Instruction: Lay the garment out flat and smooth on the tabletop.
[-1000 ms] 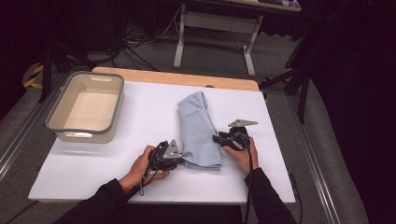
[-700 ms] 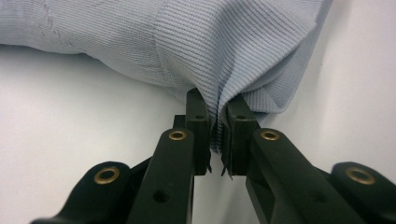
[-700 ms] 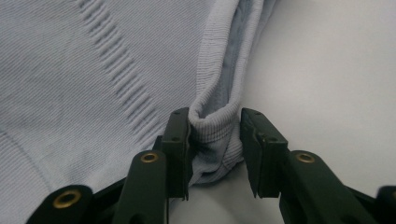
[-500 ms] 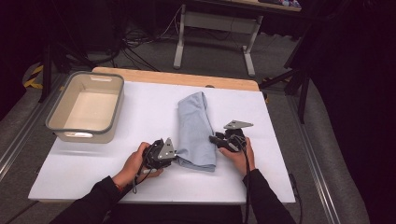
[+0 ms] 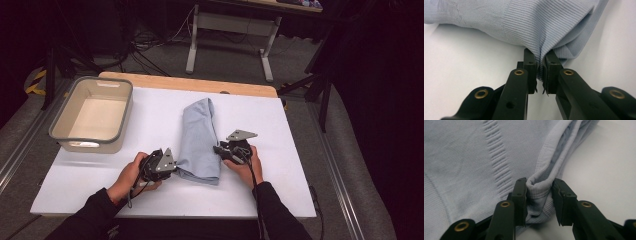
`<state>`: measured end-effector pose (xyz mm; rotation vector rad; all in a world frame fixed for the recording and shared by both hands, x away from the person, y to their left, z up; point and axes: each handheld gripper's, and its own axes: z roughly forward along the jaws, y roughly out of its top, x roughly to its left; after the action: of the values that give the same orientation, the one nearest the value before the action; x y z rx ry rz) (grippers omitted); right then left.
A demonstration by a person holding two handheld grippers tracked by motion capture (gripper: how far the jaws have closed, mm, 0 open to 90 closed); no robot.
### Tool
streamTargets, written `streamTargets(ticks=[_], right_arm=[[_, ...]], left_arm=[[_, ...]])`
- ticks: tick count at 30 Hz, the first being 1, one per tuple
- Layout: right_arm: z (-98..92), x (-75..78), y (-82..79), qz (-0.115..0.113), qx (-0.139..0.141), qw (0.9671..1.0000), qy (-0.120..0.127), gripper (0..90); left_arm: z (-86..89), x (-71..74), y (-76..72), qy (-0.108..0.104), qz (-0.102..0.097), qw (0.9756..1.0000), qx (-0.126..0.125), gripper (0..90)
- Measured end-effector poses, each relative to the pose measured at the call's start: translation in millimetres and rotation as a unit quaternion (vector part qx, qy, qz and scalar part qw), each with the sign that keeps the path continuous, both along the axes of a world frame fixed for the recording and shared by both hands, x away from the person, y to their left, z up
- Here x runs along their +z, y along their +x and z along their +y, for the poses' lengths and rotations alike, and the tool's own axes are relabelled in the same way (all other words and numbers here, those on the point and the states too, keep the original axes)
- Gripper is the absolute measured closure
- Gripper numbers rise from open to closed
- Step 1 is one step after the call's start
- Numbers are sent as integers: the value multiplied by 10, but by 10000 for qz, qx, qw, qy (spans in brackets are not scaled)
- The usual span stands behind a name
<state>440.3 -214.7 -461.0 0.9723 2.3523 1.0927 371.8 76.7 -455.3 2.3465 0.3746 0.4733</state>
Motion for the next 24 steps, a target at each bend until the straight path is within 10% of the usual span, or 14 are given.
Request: streamTargets(ticks=[24], right_arm=[[131,2,-1,-83,244,9997,51,603]], left_arm=[[261,-106,-194,-81,13,9999,86,833]])
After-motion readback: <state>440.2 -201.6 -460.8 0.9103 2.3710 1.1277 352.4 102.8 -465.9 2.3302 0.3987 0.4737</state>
